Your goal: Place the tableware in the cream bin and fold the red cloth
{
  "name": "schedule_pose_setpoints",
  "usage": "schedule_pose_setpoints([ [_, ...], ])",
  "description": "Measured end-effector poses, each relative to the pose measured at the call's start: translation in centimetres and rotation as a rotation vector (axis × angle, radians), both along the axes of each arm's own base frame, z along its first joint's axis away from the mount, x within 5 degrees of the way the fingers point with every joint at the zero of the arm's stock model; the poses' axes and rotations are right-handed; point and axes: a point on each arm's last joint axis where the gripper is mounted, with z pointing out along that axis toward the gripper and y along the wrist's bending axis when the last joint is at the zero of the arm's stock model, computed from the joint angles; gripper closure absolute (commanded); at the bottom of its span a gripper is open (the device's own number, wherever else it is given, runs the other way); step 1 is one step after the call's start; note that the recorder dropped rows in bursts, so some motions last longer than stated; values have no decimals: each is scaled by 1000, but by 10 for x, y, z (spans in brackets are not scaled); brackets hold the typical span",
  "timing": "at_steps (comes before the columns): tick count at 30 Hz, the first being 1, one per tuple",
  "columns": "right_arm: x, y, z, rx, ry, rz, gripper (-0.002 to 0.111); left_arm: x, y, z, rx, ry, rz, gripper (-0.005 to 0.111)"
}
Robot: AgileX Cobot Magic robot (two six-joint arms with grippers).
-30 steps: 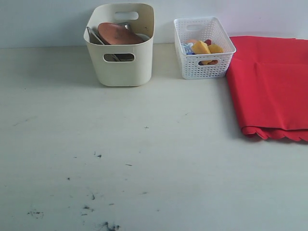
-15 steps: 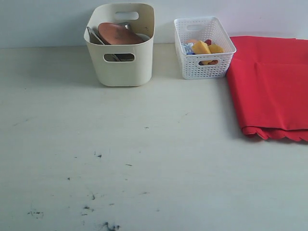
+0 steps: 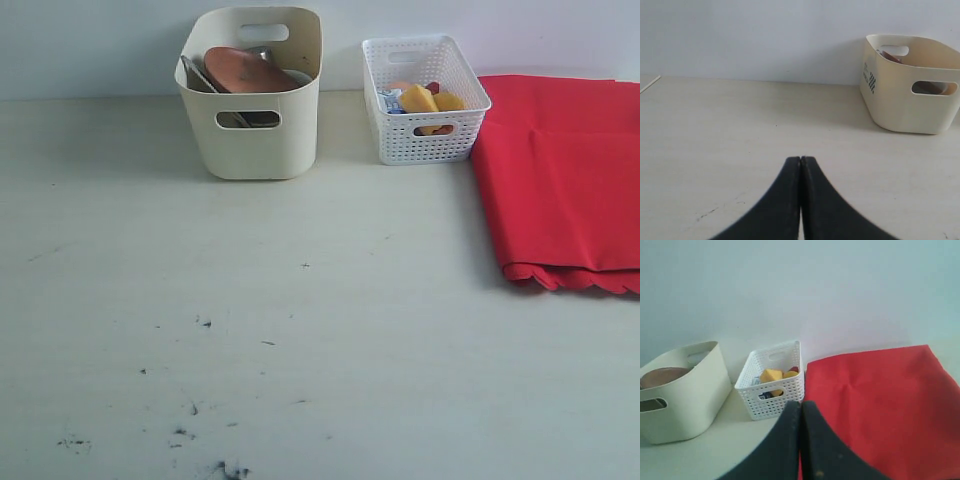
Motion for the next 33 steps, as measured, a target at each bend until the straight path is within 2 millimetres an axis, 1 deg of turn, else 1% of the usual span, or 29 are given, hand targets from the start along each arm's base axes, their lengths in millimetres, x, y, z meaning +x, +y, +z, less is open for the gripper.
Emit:
schedule_pose_setpoints([
  [4, -6, 0, -7, -9, -45, 2, 108, 0, 0, 0, 0, 2, 0, 106],
  [9, -6, 1, -19, -38, -23, 27, 108, 0, 0, 0, 0, 2, 0, 106],
  [13, -6, 4, -19, -82, -27, 76, 108, 0, 0, 0, 0, 2, 0, 106],
  [18, -6, 4, -20, -101, -19, 86, 108, 0, 0, 0, 0, 2, 0, 106],
  [25, -7, 5, -25, -94, 29, 101, 108, 0, 0, 0, 0, 4, 0, 106],
  [33, -7, 6, -25, -86, 31, 102, 108, 0, 0, 0, 0, 4, 0, 106],
])
